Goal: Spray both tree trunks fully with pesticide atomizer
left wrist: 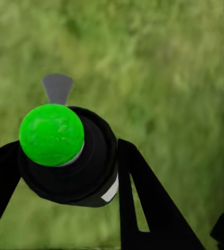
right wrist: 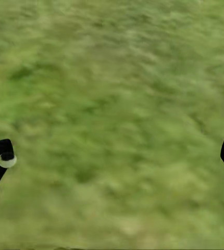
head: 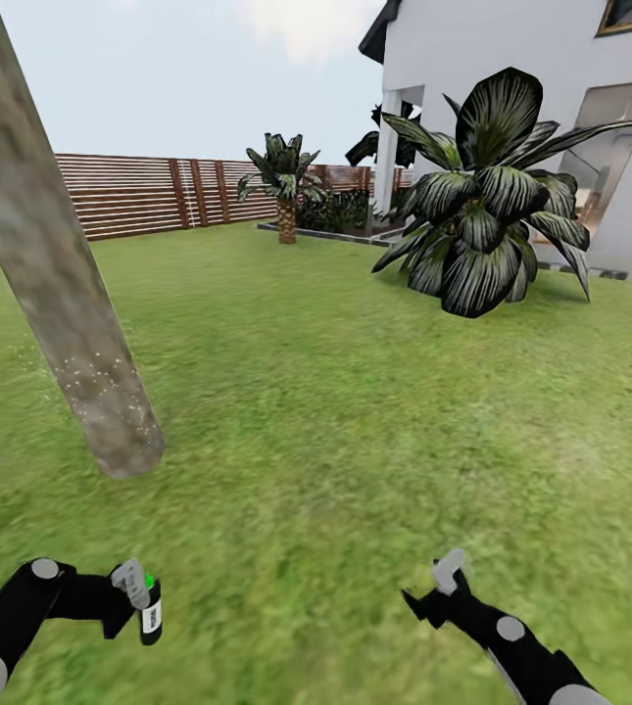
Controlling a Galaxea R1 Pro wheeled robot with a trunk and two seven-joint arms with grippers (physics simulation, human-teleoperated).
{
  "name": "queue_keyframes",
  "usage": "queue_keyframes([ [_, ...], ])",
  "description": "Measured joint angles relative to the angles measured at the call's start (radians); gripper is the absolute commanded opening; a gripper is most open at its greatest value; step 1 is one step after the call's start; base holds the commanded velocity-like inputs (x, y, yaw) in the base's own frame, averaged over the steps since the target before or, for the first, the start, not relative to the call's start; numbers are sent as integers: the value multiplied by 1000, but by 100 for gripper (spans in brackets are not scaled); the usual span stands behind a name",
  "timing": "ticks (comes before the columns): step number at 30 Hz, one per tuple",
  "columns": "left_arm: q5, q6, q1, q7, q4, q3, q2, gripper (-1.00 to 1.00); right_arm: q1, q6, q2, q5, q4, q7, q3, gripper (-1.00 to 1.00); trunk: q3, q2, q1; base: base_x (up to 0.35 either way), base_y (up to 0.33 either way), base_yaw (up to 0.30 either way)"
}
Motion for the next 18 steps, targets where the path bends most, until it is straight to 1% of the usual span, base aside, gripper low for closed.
queue_keyframes([
  [1, -1, 2, -2, -12, 0, -43, -1, -100, -1, 15, 0, 57, -32, 91, 2, 100, 0, 0, 0, -1, 0, 0],
  [2, -2, 3, -3, -18, 0, -74, -2, -100, -2, 23, 0, 122, -54, 161, 3, 100, 0, 0, 0, 0, 0, 0],
  [3, -3, -2, 3, -12, 2, -80, -8, -100, -8, 28, 6, 127, -59, 167, 8, 100, 0, 0, 0, 0, 0, 0],
  [5, 8, -6, 10, -1, 9, -92, -19, -100, -19, 24, 18, 138, -71, 179, 18, 100, 0, 0, 0, 0, 0, 0],
  [6, 12, -6, 10, -7, 10, -97, -25, -100, -23, 24, 23, 141, -70, 184, 13, 100, 0, 0, 0, 0, 0, 0],
  [9, 28, -9, 11, -24, 7, -80, -42, -100, -24, 23, 40, 124, -53, 171, -2, 100, 0, 0, 0, 0, 0, 0],
  [11, 40, -9, 8, -36, 9, -69, -53, -100, -25, 23, 42, 117, -42, 159, -10, 100, 0, 0, 0, 0, 0, 0],
  [13, 52, -10, 3, -36, 11, -58, -65, -100, -25, 23, 43, 127, -34, 148, 0, 100, 0, 0, 0, 0, 0, 0],
  [15, 51, -10, -2, -24, 12, -53, -76, -100, -25, 22, 45, 139, -35, 142, 11, 100, 0, 0, 0, 0, 0, 0],
  [18, 36, -23, -6, -8, 12, -70, -93, -100, -25, 22, 60, 156, -39, 155, 26, 100, 0, 0, 0, 0, 0, 0],
])
